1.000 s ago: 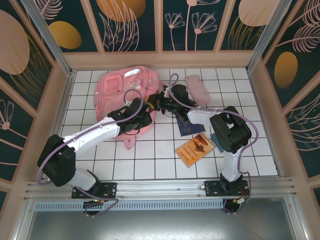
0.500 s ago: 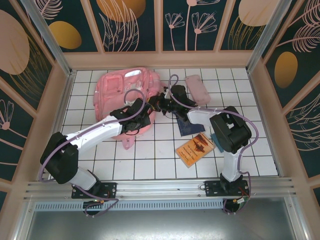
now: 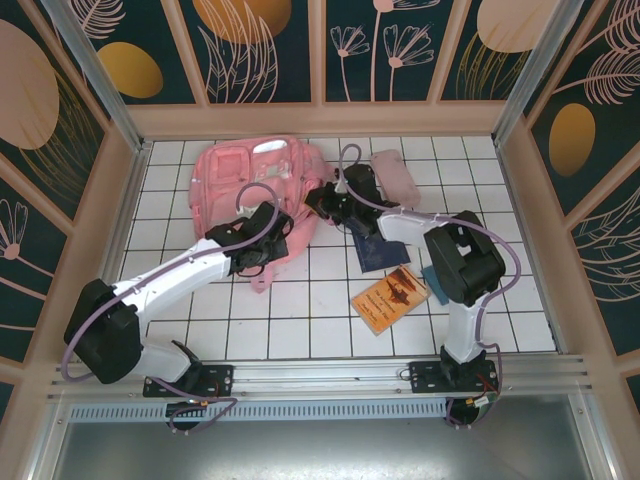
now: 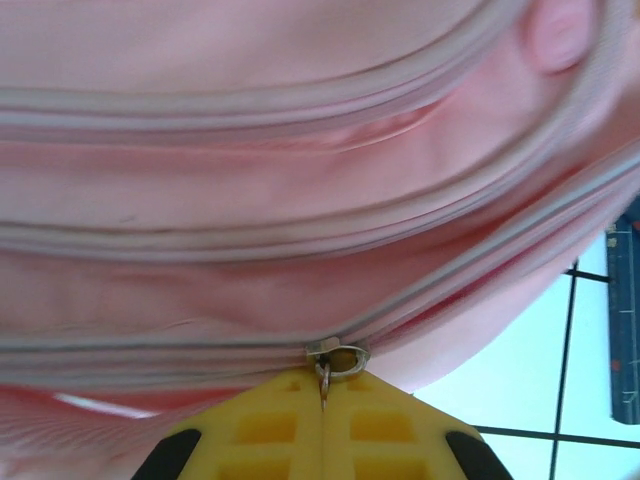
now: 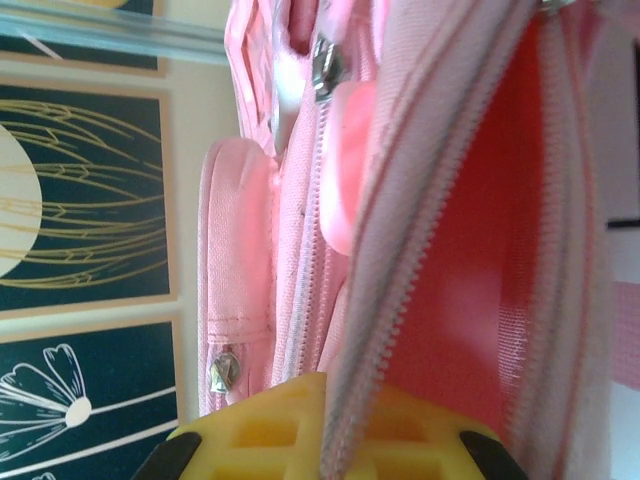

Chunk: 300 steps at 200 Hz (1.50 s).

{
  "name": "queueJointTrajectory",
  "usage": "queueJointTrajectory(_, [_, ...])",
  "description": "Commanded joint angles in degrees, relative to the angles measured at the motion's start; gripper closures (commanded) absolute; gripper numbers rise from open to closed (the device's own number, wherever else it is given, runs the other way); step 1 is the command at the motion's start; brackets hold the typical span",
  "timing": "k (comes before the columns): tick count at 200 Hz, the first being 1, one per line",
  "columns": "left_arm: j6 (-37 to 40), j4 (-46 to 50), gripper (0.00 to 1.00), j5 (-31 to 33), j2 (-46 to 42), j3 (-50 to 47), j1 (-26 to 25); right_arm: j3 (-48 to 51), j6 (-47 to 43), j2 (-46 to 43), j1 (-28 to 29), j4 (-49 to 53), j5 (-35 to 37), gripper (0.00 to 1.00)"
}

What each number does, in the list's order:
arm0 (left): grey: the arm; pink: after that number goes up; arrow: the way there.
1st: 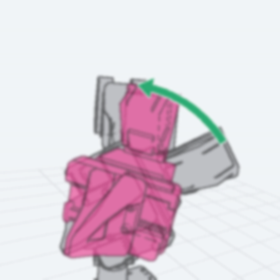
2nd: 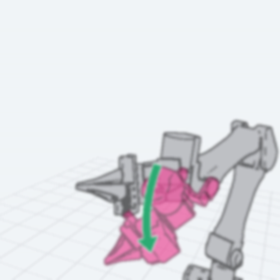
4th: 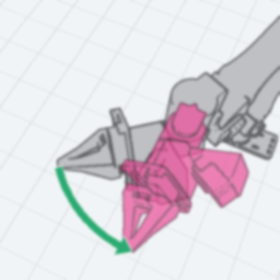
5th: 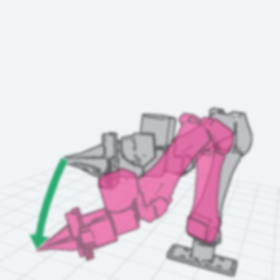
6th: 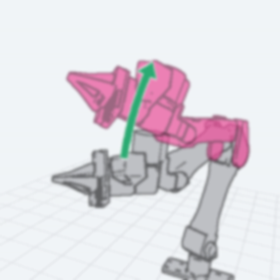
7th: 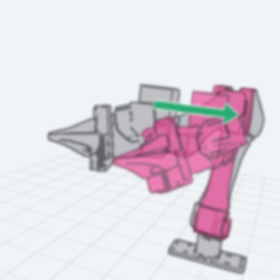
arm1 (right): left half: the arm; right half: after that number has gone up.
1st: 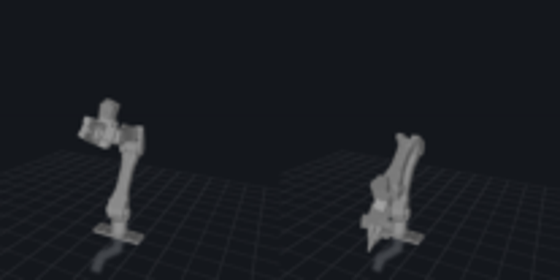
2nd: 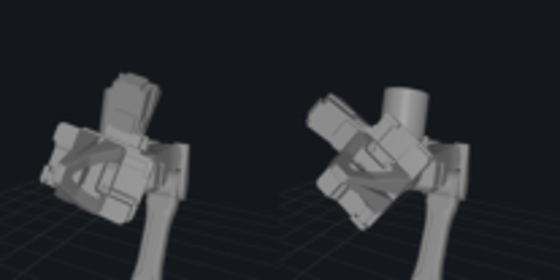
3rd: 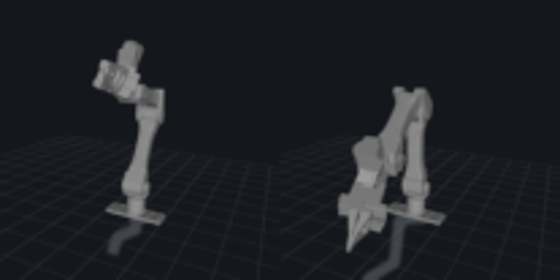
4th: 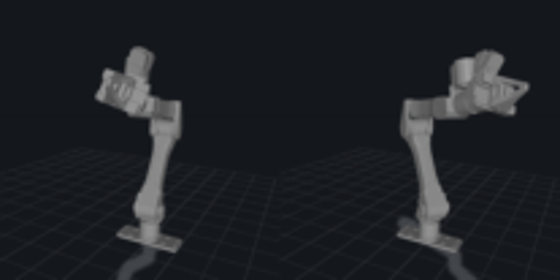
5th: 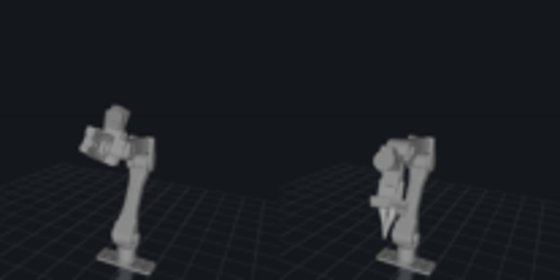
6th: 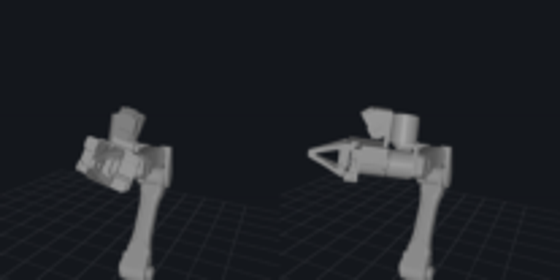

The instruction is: Pack the student bag

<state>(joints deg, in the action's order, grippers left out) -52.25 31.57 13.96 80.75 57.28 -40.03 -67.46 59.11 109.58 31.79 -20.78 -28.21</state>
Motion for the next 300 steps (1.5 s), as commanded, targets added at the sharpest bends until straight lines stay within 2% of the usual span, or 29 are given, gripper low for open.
queueJointTrajectory(1, [1.98, 3.95, 1.00, 2.55, -2.31, -1.20, 1.92, -3.92, -3.71, 0.29, -4.92, -0.87, 4.77, 1.00])
queueJointTrajectory(21, [3.68, 2.15, 1.00, 0.76, -3.14, -3.17, 2.92, -4.67, -3.98, 0.36, -5.33, 0.01, 1.91, 0.99])
queueJointTrajectory(52, [7.08, -3.87, 1.00, -4.90, -3.79, -3.57, 2.98, -3.12, 0.81, -0.44, -4.10, -1.12, -6.75, 0.74])
queueJointTrajectory(81, [8.91, -6.89, 1.00, -6.90, -3.52, -3.32, 2.98, -0.37, 6.16, -1.76, -1.31, -2.94, -8.36, 0.70])
queueJointTrajectory(108, [10.00, -7.15, 1.00, -6.07, -3.29, -2.77, 3.02, 0.13, 8.46, -1.56, 1.48, -1.85, -7.55, 0.72])
queueJointTrajectory(121, [10.19, -6.28, 1.00, -4.98, -3.27, -2.36, 3.03, 0.76, 8.21, -1.67, 2.13, -0.86, -5.89, 0.78])
queueJointTrajectory(159, [8.66, 2.33, 1.00, 3.57, -3.24, -2.73, 3.87, 1.54, 1.95, -2.76, 0.88, 5.12, 0.85, 0.92])
queueJointTrajectory(199, [8.04, 6.05, 1.00, 5.64, -7.78, -6.98, 7.66, 0.44, -5.88, -4.18, -0.11, 11.21, 6.61, 0.94])
queueJointTrajectory(253, [11.20, 6.07, 1.00, 5.43, -8.43, -7.79, 14.74, -3.73, -14.09, -1.17, -4.59, 14.96, 8.34, 0.95])
queueJointTrajectory(300, [15.00, 2.97, 1.00, 3.62, -6.78, -7.23, 22.72, -9.49, -21.25, 3.38, -7.25, 16.52, 6.50, 0.95])
